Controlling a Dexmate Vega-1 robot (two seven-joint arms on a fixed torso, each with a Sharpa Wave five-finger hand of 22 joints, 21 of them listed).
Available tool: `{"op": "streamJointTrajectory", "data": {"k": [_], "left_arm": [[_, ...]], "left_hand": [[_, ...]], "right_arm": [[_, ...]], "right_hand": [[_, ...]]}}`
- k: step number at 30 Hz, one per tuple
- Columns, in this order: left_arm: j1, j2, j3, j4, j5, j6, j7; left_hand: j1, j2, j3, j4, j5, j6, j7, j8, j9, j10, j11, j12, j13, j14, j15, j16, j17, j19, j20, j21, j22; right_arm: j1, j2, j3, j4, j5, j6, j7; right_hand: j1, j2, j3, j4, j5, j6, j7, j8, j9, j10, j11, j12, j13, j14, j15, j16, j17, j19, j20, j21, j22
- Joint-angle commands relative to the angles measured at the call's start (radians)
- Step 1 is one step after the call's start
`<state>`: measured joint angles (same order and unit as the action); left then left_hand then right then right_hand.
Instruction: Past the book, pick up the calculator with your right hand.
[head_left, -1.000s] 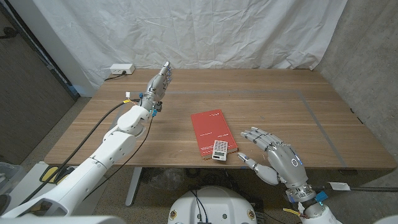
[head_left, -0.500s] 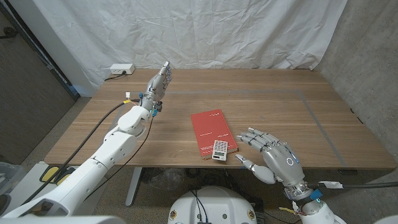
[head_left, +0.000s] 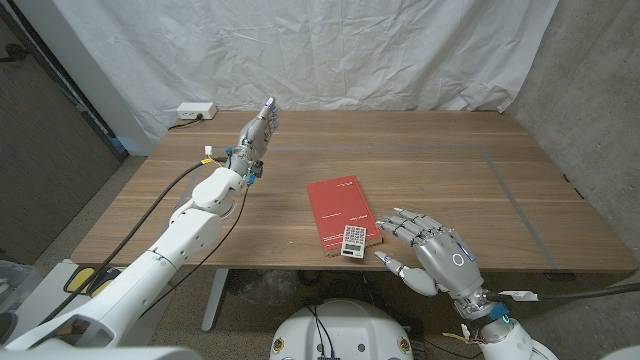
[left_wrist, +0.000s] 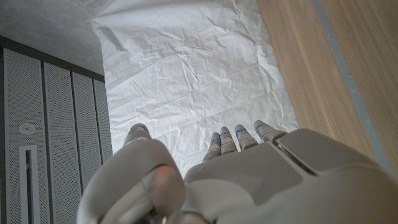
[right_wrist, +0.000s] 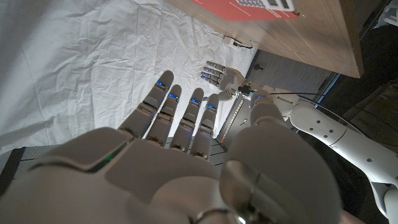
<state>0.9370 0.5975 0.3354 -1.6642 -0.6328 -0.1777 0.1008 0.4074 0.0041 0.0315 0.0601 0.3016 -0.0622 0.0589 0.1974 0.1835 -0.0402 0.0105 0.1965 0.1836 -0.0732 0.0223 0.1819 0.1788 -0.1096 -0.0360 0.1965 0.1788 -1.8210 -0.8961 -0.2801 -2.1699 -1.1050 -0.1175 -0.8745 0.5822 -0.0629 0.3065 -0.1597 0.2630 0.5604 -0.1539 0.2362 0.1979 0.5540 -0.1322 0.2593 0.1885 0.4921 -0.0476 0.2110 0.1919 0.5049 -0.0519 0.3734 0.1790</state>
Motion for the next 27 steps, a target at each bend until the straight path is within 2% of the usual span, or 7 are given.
{"op": "streamJointTrajectory", "data": {"k": [1, 3, 6, 9, 19, 22, 27], "left_arm": [[0.008, 0.014, -0.007, -0.018, -0.008, 0.026, 0.006], [0.01, 0.017, -0.008, -0.02, -0.009, 0.027, 0.006], [0.022, 0.027, -0.016, -0.03, -0.016, 0.03, 0.004], [0.029, 0.032, -0.021, -0.034, -0.019, 0.028, 0.003], [0.04, 0.043, -0.027, -0.035, -0.03, 0.025, -0.015], [0.042, 0.05, -0.031, -0.038, -0.032, 0.028, -0.017], [0.047, 0.056, -0.039, -0.045, -0.031, 0.022, -0.013]], "left_hand": [[0.01, -0.001, -0.004, 0.001, -0.005, -0.004, -0.001, 0.0, 0.004, -0.002, -0.005, 0.004, 0.003, -0.003, 0.0, 0.006, 0.003, -0.005, -0.038, 0.006, 0.005], [0.01, 0.0, -0.004, 0.001, -0.005, -0.004, 0.0, 0.0, 0.004, -0.002, -0.005, 0.004, 0.003, -0.004, 0.0, 0.005, 0.003, -0.005, -0.038, 0.006, 0.005], [0.01, 0.0, -0.005, 0.001, -0.006, -0.003, 0.001, 0.0, 0.004, -0.002, -0.004, 0.005, 0.003, -0.004, 0.0, 0.005, 0.003, -0.005, -0.038, 0.006, 0.005], [0.011, 0.0, -0.005, 0.001, -0.006, -0.004, 0.001, 0.0, 0.004, -0.001, -0.004, 0.005, 0.003, -0.004, 0.0, 0.005, 0.003, -0.006, -0.038, 0.006, 0.005], [0.011, 0.001, -0.007, 0.001, -0.007, -0.004, 0.001, 0.0, 0.004, -0.002, -0.005, 0.004, 0.003, -0.004, 0.0, 0.005, 0.003, -0.007, -0.037, 0.006, 0.005], [0.012, 0.001, -0.008, 0.001, -0.007, -0.004, 0.001, 0.0, 0.004, -0.001, -0.007, 0.005, 0.003, -0.005, 0.0, 0.005, 0.003, -0.006, -0.036, 0.006, 0.005], [0.012, 0.002, -0.009, 0.001, -0.007, -0.003, 0.001, 0.0, 0.004, -0.002, -0.006, 0.005, 0.003, -0.004, 0.0, 0.006, 0.003, -0.007, -0.036, 0.006, 0.005]], "right_arm": [[0.043, -0.06, -0.091, 0.0, -0.012, -0.082, 0.011], [0.047, -0.065, -0.1, -0.002, -0.01, -0.092, 0.011], [0.058, -0.064, -0.123, 0.005, -0.01, -0.102, 0.008], [0.071, -0.063, -0.146, 0.011, -0.018, -0.118, 0.01], [0.109, -0.052, -0.22, 0.033, -0.061, -0.186, 0.003], [0.121, -0.048, -0.239, 0.04, -0.065, -0.201, -0.002], [0.14, -0.046, -0.266, 0.047, -0.074, -0.224, 0.0]], "right_hand": [[0.013, 0.004, 0.004, 0.006, 0.009, -0.002, -0.008, -0.004, 0.002, 0.002, -0.009, 0.005, 0.004, 0.011, -0.143, 0.003, 0.003, 0.008, -0.118, -0.003, 0.006], [0.014, 0.004, 0.005, 0.006, 0.009, 0.0, -0.01, -0.003, 0.003, 0.005, -0.01, 0.006, 0.004, 0.012, -0.144, 0.004, 0.003, 0.008, -0.119, -0.004, 0.006], [0.017, 0.006, 0.007, 0.007, 0.011, 0.005, -0.01, -0.003, 0.003, 0.008, 0.008, 0.006, 0.004, 0.014, -0.144, 0.003, 0.004, 0.009, -0.119, -0.005, 0.006], [0.019, 0.007, 0.008, 0.007, 0.012, 0.006, -0.01, -0.003, 0.003, 0.009, 0.014, 0.006, 0.005, 0.014, -0.144, 0.003, 0.004, 0.009, -0.12, -0.006, 0.006], [0.027, 0.01, 0.012, 0.006, 0.015, 0.009, -0.014, -0.003, 0.004, 0.01, 0.013, 0.006, 0.005, 0.012, -0.144, 0.001, 0.005, 0.01, -0.12, -0.008, 0.007], [0.038, 0.012, 0.016, 0.004, 0.018, -0.02, -0.028, -0.016, 0.004, 0.01, 0.012, 0.005, 0.006, 0.013, -0.144, 0.0, 0.005, 0.01, -0.12, -0.011, 0.007], [0.046, 0.014, 0.02, 0.003, 0.02, -0.04, -0.033, -0.025, 0.005, 0.016, 0.012, 0.006, 0.007, 0.013, -0.147, -0.001, 0.006, 0.011, -0.12, -0.013, 0.007]]}}
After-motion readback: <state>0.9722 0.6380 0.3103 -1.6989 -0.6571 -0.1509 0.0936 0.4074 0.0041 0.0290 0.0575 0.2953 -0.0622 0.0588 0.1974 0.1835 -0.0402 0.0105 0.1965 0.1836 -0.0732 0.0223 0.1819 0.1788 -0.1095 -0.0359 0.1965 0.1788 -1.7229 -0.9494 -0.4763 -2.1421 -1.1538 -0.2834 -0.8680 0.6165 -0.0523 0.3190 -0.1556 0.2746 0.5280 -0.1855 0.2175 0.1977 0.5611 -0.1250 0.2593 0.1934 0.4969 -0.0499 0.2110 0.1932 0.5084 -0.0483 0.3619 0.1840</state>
